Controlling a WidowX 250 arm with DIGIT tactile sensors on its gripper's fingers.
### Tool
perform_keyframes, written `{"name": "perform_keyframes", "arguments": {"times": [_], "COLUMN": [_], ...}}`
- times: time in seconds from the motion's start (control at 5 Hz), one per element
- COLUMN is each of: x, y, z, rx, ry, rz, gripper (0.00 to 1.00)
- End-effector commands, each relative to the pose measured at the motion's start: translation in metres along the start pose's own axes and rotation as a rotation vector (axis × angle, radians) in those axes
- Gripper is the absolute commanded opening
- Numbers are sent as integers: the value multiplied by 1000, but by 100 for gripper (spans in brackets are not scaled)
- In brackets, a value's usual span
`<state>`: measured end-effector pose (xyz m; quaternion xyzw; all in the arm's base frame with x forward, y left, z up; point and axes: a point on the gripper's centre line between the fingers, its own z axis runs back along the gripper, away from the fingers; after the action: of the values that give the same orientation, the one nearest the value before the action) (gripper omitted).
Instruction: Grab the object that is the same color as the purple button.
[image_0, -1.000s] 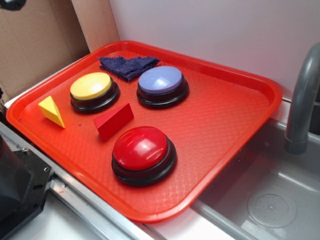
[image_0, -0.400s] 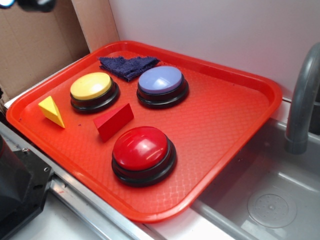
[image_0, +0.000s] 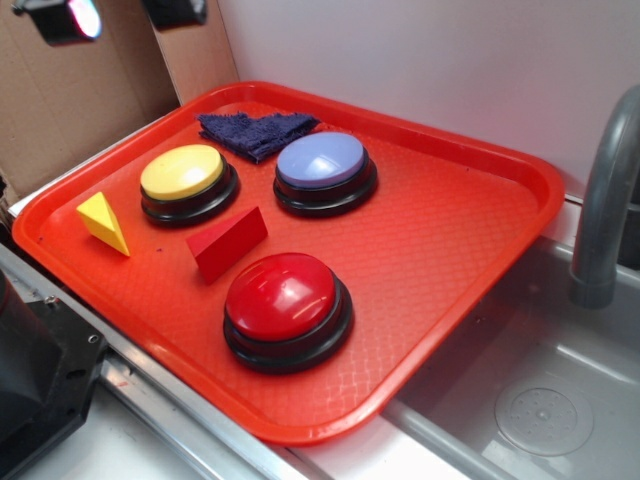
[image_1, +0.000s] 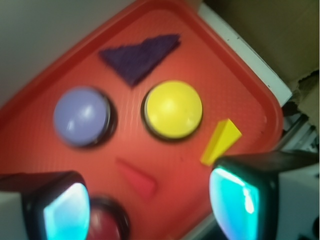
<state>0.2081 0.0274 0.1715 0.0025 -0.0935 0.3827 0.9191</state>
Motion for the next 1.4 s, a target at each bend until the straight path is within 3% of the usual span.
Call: {"name": "perform_keyframes", "arguments": {"times": [0.0, 0.2, 0.4, 0.6, 0.8, 1.2], "x": [66, 105, 120, 132, 136, 136], "y": [4, 6, 5, 2, 6, 13], "z": [-36, -67, -88, -107, -130, -156], "rx": [-40, 26, 45, 69, 142, 226], "ry": [-114, -156, -212, -215, -226, -207], "rz": [346, 470, 542, 579, 591, 597], "gripper": [100, 100, 100, 100, 100, 100]}}
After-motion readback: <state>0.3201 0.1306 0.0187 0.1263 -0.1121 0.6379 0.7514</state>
